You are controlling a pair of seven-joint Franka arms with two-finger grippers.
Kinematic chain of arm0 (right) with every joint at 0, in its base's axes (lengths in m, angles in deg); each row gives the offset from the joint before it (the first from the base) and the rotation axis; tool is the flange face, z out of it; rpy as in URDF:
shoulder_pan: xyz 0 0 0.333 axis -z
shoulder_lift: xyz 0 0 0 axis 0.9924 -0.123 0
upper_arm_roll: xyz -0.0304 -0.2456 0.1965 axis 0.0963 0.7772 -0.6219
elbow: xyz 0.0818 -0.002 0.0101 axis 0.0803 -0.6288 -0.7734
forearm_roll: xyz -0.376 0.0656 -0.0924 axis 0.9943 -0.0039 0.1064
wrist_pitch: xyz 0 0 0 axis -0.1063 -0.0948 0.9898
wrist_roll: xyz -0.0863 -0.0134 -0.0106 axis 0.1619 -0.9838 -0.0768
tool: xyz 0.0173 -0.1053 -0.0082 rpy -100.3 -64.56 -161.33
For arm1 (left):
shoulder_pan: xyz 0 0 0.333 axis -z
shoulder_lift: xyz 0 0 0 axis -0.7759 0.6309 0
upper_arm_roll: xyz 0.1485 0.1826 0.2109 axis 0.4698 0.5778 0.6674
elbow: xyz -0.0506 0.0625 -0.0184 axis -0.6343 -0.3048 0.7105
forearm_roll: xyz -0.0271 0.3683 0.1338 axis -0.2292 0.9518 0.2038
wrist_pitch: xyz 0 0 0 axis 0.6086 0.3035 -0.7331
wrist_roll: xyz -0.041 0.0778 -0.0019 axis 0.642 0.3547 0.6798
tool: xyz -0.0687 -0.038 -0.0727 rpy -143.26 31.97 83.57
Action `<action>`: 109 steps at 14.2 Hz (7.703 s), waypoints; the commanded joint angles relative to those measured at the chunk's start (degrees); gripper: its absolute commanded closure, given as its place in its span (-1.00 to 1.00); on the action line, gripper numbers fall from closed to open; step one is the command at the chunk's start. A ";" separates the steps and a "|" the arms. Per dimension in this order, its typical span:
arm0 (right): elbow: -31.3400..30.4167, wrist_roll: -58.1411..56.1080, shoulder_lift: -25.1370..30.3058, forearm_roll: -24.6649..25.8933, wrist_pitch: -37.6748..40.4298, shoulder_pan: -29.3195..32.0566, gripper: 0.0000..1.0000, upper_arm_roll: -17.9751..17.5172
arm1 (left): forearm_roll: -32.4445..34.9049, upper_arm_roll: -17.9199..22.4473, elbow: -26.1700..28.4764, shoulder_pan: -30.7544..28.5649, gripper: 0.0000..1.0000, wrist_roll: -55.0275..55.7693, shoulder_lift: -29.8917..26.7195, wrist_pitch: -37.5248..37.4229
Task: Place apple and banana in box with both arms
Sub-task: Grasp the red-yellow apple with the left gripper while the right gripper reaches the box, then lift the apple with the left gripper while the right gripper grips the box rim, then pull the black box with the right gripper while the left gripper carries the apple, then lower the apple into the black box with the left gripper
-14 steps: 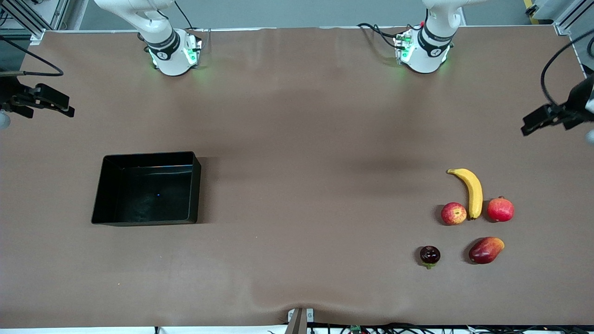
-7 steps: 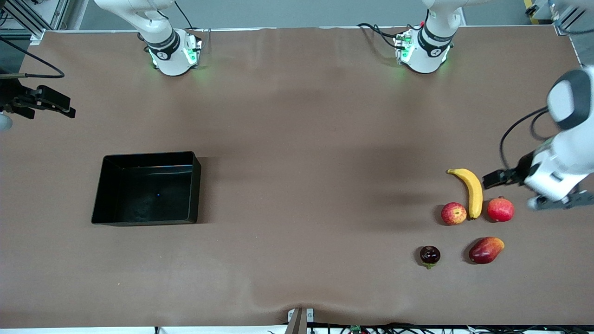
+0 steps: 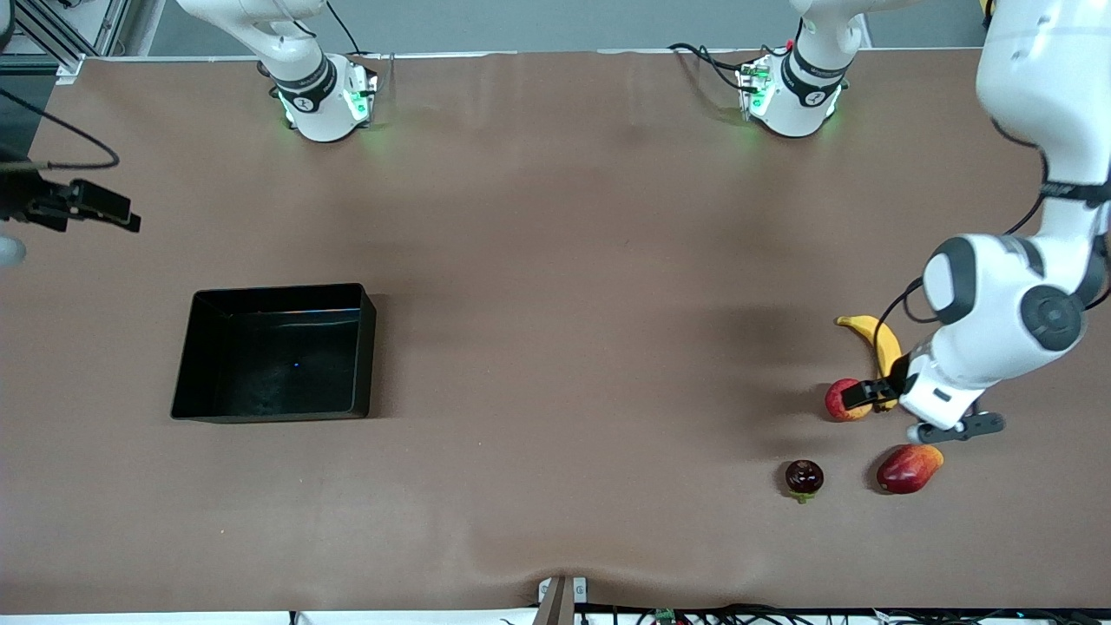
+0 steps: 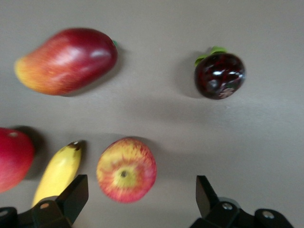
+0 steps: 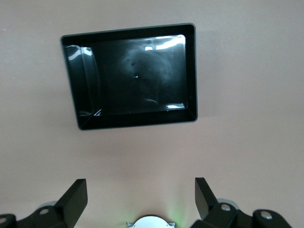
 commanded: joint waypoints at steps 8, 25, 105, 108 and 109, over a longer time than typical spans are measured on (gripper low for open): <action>0.35 -11.82 -18.94 1.46 -14.85 6.57 -1.00 -0.52 | 4.71 0.23 -0.08 -0.09 -1.00 0.81 5.17 3.43; -0.35 -18.15 -34.16 3.57 -27.35 7.98 -0.85 -0.70 | 7.09 -0.55 0.98 0.96 1.00 1.25 0.52 -3.33; 7.65 24.92 -39.87 -27.98 -38.86 -42.21 0.08 5.10 | 6.47 -14.88 -16.69 18.19 1.00 45.45 1.39 -29.01; 7.65 24.74 -39.52 -27.54 -39.12 -42.12 -0.58 5.19 | 6.47 -14.88 -16.69 18.54 1.00 45.54 2.27 -28.48; 7.65 24.74 -39.43 -27.63 -39.12 -42.03 -0.83 5.71 | 6.47 -14.88 -16.69 18.98 1.00 46.06 2.71 -27.44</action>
